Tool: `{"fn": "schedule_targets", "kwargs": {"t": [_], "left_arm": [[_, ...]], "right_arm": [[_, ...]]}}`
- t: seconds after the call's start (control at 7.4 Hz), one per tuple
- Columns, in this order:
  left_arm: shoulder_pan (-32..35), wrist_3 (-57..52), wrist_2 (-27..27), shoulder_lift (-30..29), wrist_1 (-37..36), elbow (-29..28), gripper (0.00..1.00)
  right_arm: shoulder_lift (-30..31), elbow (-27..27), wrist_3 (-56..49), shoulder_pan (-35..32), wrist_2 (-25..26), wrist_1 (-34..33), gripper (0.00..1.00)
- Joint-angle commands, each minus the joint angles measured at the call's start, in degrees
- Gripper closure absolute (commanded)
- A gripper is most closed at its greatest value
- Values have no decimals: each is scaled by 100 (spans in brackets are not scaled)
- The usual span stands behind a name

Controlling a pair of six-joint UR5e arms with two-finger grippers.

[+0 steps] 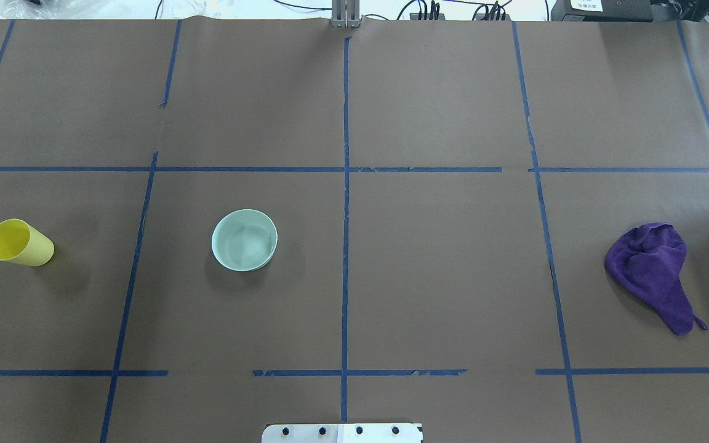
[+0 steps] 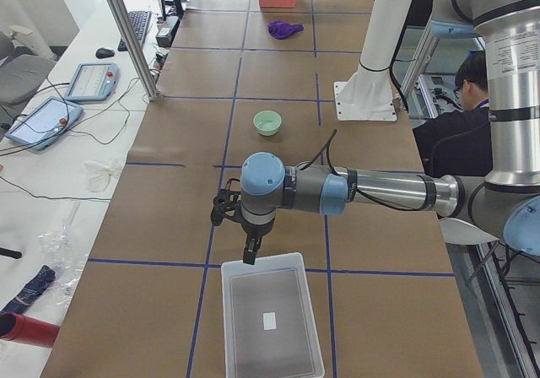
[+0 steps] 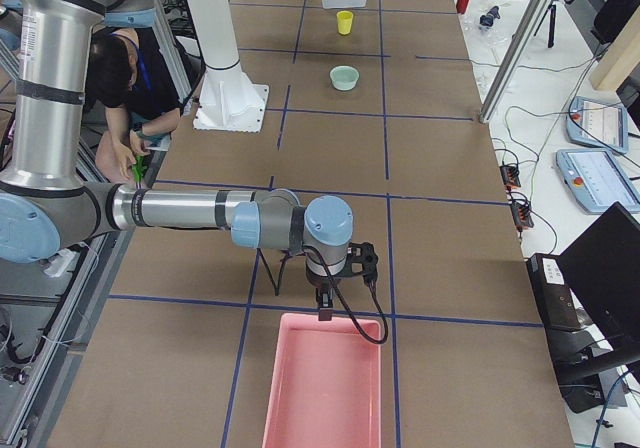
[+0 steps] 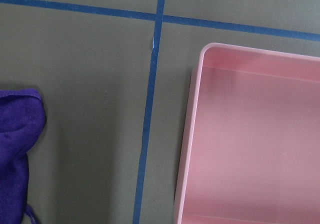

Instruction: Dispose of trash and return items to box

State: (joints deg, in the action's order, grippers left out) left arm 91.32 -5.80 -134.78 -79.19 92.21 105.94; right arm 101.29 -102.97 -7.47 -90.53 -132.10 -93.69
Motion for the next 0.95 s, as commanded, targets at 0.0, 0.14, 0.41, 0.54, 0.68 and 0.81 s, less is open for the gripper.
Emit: {"fn": "schedule_targets", "kwargs": {"t": [0.0, 0.14, 0.41, 0.54, 0.68, 0.81], "left_arm": [[0, -17, -22, 0, 69, 23, 0], [0, 35, -31, 0, 269, -29, 0], [-331, 44, 640, -26, 473, -3, 0], [-464, 27, 907, -61, 517, -12, 0], [-474, 26, 875, -88, 848, -12, 0], [-492, 18, 857, -105, 1260, -3, 0]], "right_arm": [[5, 5, 9, 9, 0, 9, 0], [5, 5, 0, 0, 9, 9, 0], [-56, -13, 35, 9, -26, 9, 0], [-83, -39, 70, 26, -35, 9, 0], [-83, -126, 79, 26, -35, 9, 0], [-100, -188, 96, 35, -35, 18, 0]]}}
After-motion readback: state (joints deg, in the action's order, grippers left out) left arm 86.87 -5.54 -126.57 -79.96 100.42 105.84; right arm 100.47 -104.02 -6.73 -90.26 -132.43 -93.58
